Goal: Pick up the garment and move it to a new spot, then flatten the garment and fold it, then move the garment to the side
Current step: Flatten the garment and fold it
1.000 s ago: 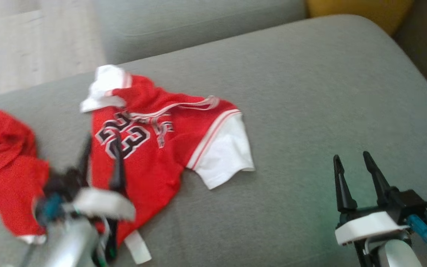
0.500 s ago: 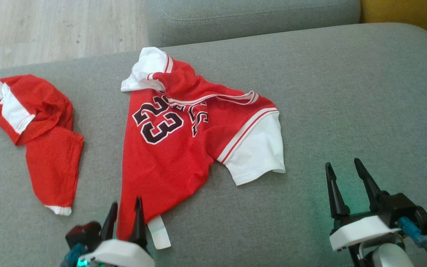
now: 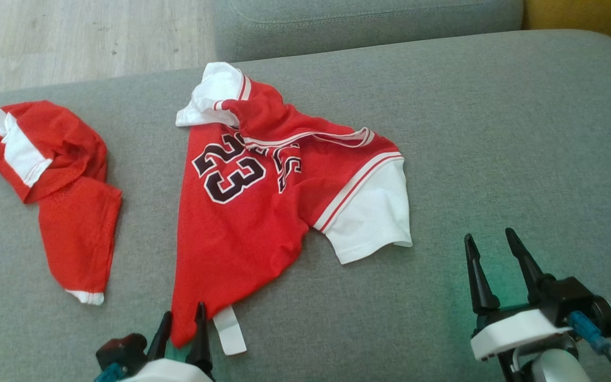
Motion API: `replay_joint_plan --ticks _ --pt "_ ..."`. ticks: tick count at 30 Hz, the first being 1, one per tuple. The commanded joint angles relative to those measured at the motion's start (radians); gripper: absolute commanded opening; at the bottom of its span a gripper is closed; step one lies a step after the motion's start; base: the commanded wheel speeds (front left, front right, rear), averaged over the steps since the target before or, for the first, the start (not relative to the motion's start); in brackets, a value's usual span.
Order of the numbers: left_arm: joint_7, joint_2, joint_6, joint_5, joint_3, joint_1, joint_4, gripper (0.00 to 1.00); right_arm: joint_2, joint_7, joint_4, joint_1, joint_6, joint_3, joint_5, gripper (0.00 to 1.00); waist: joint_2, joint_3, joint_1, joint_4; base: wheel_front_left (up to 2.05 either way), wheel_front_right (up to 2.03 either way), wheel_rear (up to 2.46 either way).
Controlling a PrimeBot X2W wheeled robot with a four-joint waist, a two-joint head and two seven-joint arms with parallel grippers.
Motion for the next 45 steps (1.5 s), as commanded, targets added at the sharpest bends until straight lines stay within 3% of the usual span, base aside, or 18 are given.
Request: replay_joint_plan --ticks 1,4,7,10,12,14,20,28,31,32,33,34,35,36,45 --pt "-0.015 0.009 -0.001 -0.007 0.035 -0.031 -0.021 1.00 -0.004 -0.011 -0.023 -0.024 -0.001 0.027 -0.009 1.00 0.0000 0.000 0.0000 -0.001 0.00 0.00 0.00" --pt "-0.014 0.013 -0.005 -0.007 0.033 -0.035 -0.019 1.00 -0.004 -0.011 -0.021 -0.025 -0.001 0.029 -0.008 1.00 0.0000 -0.001 0.0000 -0.003 0.00 0.00 0.00" --pt "-0.010 0.015 -0.010 -0.009 0.030 -0.037 -0.012 0.53 -0.004 -0.011 -0.019 -0.026 -0.001 0.032 -0.007 1.00 0.0000 -0.004 0.0000 -0.007 0.00 0.00 0.00" --pt "-0.012 0.014 -0.013 -0.011 0.029 -0.042 -0.008 0.32 -0.004 -0.011 -0.018 -0.025 -0.001 0.032 -0.005 1.00 0.0000 -0.007 0.0000 -0.010 0.00 0.00 0.00" --pt "-0.011 0.014 -0.013 -0.012 0.029 -0.044 -0.008 0.28 -0.004 -0.011 -0.018 -0.025 -0.001 0.032 -0.005 1.00 0.0000 -0.008 0.0000 -0.010 0.00 0.00 0.00" --pt "-0.010 0.016 -0.015 -0.014 0.030 -0.046 -0.009 0.11 -0.004 -0.011 -0.018 -0.024 -0.001 0.032 -0.005 1.00 0.0000 -0.009 0.0000 -0.012 0.00 0.00 0.00" --pt "-0.005 0.050 -0.007 -0.023 0.060 -0.067 -0.052 0.00 -0.004 -0.011 -0.018 -0.020 -0.001 0.028 0.000 1.00 0.0000 -0.011 0.0000 -0.011 0.00 0.00 0.00" --pt "0.056 0.105 -0.007 -0.046 0.092 -0.117 -0.046 0.01 -0.004 -0.011 -0.012 -0.032 -0.001 0.039 0.007 1.00 0.0000 -0.006 0.0000 -0.017 0.00 0.00 0.00" --pt "0.085 0.126 0.000 -0.052 0.103 -0.146 -0.020 0.11 -0.004 -0.011 -0.009 -0.033 -0.001 0.036 0.005 1.00 0.0000 -0.004 0.0000 -0.019 0.00 0.00 0.00" --pt "0.093 0.128 0.003 -0.053 0.105 -0.157 -0.003 0.22 -0.004 -0.011 -0.007 -0.032 -0.001 0.036 0.004 1.00 0.0000 -0.004 0.0000 -0.020 0.00 0.00 0.00" --pt "0.102 0.129 0.006 -0.053 0.104 -0.167 0.016 0.41 -0.004 -0.011 -0.005 -0.032 -0.001 0.037 0.004 1.00 0.0000 -0.004 0.0000 -0.021 0.00 0.00 0.00" --pt "0.107 0.131 0.010 -0.047 0.100 -0.176 0.037 0.77 -0.004 -0.011 -0.002 -0.033 -0.001 0.041 0.004 1.00 0.0000 -0.005 0.0000 -0.024 0.00 0.00 0.00" --pt "0.105 0.133 0.014 -0.040 0.097 -0.182 0.056 0.77 -0.004 -0.011 0.001 -0.034 -0.001 0.045 0.005 1.00 0.0000 -0.006 0.0000 -0.028 0.00 0.00 0.00" --pt "0.099 0.131 0.016 -0.036 0.096 -0.185 0.070 1.00 -0.004 -0.011 0.004 -0.036 -0.001 0.049 0.006 1.00 0.0000 -0.008 0.0000 -0.034 0.00 0.00 0.00" --pt "-0.106 0.099 0.007 0.038 0.105 -0.102 -0.015 1.00 -0.004 -0.011 -0.032 -0.011 -0.001 -0.017 -0.001 1.00 0.0000 -0.041 0.0000 -0.018 0.00 0.00 0.00"
